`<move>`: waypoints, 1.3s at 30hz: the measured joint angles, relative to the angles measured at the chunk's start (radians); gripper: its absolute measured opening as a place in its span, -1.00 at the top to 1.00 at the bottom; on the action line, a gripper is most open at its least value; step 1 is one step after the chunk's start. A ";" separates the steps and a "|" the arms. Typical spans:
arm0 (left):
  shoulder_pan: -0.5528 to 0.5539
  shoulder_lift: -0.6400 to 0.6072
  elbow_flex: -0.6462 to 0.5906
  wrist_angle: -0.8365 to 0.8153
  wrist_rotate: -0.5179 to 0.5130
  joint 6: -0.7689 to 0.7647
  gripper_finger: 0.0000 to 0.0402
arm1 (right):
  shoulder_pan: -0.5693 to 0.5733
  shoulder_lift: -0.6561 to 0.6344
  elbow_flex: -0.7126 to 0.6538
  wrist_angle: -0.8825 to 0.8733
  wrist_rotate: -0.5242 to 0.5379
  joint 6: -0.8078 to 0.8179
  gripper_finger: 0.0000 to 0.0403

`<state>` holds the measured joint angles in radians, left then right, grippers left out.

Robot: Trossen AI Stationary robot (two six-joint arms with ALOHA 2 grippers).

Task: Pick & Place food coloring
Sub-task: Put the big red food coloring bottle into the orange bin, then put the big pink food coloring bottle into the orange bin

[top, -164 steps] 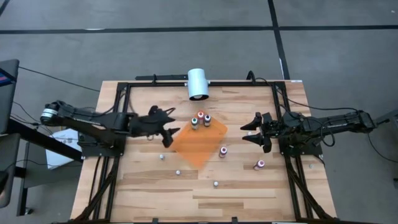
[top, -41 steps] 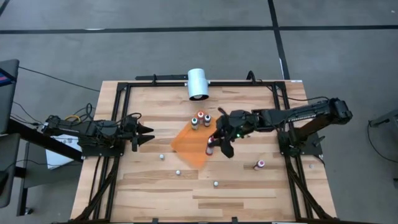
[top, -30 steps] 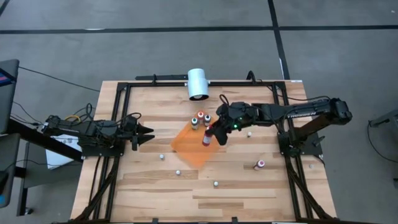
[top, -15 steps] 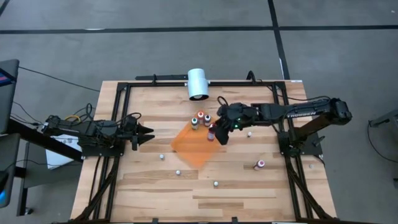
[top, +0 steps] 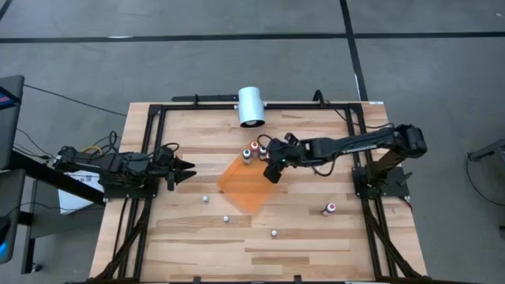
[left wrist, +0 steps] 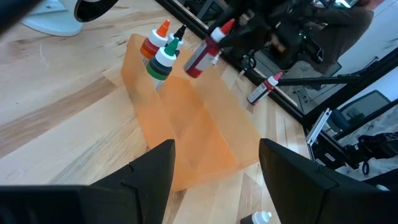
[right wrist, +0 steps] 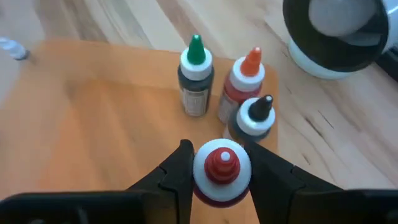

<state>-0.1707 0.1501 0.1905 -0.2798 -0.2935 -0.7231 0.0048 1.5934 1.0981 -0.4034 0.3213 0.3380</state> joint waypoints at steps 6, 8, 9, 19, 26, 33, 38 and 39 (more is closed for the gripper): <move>0.000 0.000 0.000 0.000 0.000 0.001 -0.12 | -0.001 0.063 0.000 0.000 0.049 -0.009 0.33; 0.000 0.000 0.000 0.000 0.000 0.001 -0.12 | -0.001 0.079 0.000 0.002 0.080 -0.010 0.33; 0.000 0.000 0.000 -0.001 0.000 0.001 -0.12 | -0.001 0.085 0.000 -0.002 0.094 -0.010 0.33; 0.000 0.000 0.000 -0.002 0.000 0.002 -0.12 | -0.001 0.103 0.000 0.019 0.127 -0.051 0.49; 0.000 0.000 0.000 -0.002 0.000 0.001 -0.12 | -0.001 0.103 0.000 0.015 0.127 -0.053 0.49; 0.000 0.000 0.000 -0.003 0.000 0.003 -0.12 | 0.005 0.068 0.000 -0.006 0.124 -0.060 0.49; 0.000 0.000 0.000 -0.003 0.000 0.004 -0.12 | 0.009 0.009 -0.001 -0.029 0.124 -0.062 0.49; 0.000 0.000 0.000 -0.003 0.000 0.004 -0.12 | 0.012 -0.005 -0.001 -0.035 0.124 -0.061 0.49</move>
<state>-0.1705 0.1505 0.1909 -0.2829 -0.2938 -0.7193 0.0170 1.5883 1.0973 -0.4382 0.4458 0.2765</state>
